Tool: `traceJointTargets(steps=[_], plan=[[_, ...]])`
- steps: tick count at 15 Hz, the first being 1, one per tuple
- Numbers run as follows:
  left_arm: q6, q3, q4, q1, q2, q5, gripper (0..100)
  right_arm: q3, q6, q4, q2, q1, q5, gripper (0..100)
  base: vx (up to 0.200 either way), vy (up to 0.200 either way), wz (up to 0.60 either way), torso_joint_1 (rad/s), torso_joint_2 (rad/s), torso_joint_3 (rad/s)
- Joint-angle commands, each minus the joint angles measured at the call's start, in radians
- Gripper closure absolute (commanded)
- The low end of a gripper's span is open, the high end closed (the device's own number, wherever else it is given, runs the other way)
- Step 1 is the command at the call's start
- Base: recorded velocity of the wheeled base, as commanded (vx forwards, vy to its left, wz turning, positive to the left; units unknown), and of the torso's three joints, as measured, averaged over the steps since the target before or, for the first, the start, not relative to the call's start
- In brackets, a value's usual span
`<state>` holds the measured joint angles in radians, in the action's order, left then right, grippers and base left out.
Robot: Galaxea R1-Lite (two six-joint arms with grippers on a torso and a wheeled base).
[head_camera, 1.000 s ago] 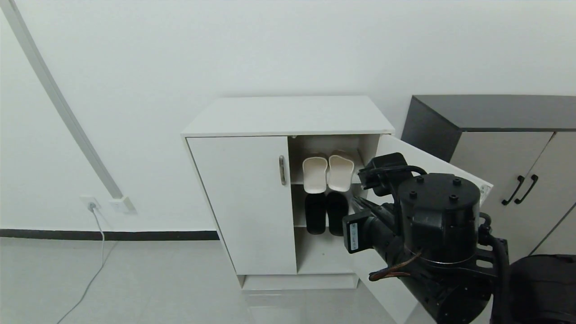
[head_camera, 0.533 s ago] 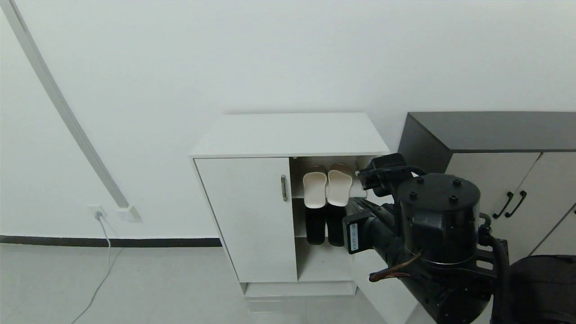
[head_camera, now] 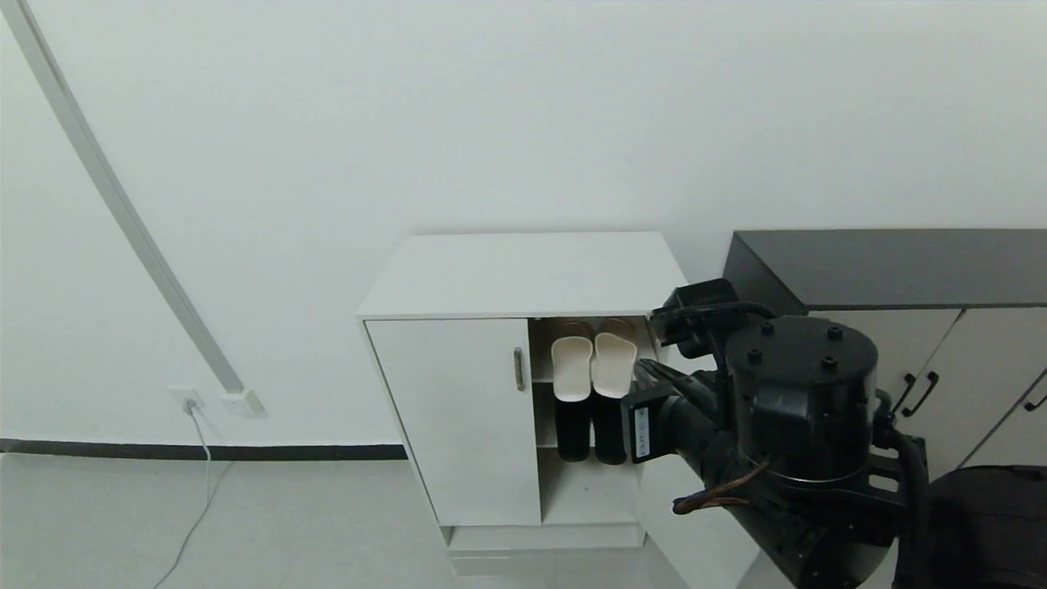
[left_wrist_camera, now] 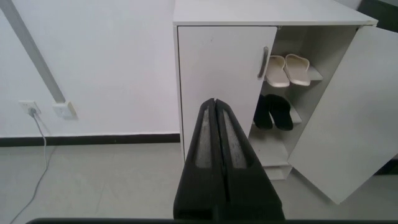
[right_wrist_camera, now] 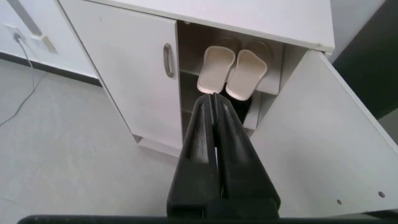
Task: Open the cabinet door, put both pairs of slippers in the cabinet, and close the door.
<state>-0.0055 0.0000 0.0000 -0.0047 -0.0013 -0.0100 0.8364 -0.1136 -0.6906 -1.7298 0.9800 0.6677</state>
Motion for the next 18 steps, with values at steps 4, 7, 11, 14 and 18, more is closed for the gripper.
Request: traceJointTargets(steps=[4,7,11,14,18], plan=[[-0.001,0.0,0.0,0.0,0.001,-0.001,100,-0.006,0.0,-0.007,-0.001,0.0,-0.002,100,0.0,0.0,0.0,0.009,-0.02,-0.012],[-0.001,0.0,0.0,0.0,0.001,-0.001,100,-0.014,0.0,-0.007,-0.001,0.0,-0.003,100,0.0,0.0,0.0,0.0,0.0,0.0],[-0.001,0.0,0.0,0.0,0.001,-0.001,100,-0.014,0.0,-0.007,-0.001,-0.003,-0.003,100,0.0,0.0,-0.6,0.0,-0.01,0.005],[-0.001,0.0,0.0,0.0,0.001,-0.001,100,-0.013,0.002,-0.007,-0.002,-0.018,-0.003,100,0.0,0.0,-0.6,0.01,0.0,0.001],[-0.001,0.0,0.0,0.0,0.001,-0.001,100,-0.01,0.002,-0.015,-0.005,-0.052,-0.003,100,0.0,0.0,-0.15,-0.001,0.0,0.001]])
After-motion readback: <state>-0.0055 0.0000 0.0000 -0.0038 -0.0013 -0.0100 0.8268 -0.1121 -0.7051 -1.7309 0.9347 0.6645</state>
